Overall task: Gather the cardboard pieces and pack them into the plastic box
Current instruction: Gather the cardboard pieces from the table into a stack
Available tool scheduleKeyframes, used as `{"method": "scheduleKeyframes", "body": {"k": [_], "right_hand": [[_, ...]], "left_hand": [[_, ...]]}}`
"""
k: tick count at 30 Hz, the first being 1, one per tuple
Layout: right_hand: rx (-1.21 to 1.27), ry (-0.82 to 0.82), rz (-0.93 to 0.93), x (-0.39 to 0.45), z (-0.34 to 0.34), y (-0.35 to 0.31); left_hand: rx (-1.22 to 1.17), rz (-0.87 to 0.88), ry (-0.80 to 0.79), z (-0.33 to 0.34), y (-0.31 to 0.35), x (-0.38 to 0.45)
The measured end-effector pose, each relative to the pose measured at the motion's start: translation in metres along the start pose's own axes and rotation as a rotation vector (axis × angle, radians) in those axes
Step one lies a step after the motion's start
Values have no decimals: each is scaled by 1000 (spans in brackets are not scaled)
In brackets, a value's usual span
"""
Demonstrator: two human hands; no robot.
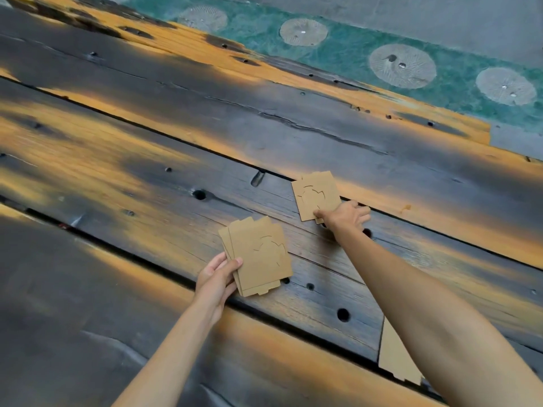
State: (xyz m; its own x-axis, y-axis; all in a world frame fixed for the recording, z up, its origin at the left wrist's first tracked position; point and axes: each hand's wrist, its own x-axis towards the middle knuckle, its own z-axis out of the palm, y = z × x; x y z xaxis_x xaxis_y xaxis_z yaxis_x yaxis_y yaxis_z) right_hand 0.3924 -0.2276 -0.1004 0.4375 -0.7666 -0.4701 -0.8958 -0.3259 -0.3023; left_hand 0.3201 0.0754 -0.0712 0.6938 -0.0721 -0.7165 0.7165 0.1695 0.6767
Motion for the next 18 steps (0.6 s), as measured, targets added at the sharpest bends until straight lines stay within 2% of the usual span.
{"method": "scheduleKeyframes", "body": {"k": [5, 9, 13, 18], "right_hand": [[128, -33, 64, -3, 1, 19], [473, -87, 5, -19, -10, 46], [762, -102, -111, -55, -37, 73], [836, -158, -270, -118, -77, 121]], "left_hand": [[2, -9, 18, -8, -7, -5], [-7, -9, 34, -13, -13, -17], [-15, 1, 33, -19, -16, -31], [-23, 17, 0, -22, -20, -58]]}}
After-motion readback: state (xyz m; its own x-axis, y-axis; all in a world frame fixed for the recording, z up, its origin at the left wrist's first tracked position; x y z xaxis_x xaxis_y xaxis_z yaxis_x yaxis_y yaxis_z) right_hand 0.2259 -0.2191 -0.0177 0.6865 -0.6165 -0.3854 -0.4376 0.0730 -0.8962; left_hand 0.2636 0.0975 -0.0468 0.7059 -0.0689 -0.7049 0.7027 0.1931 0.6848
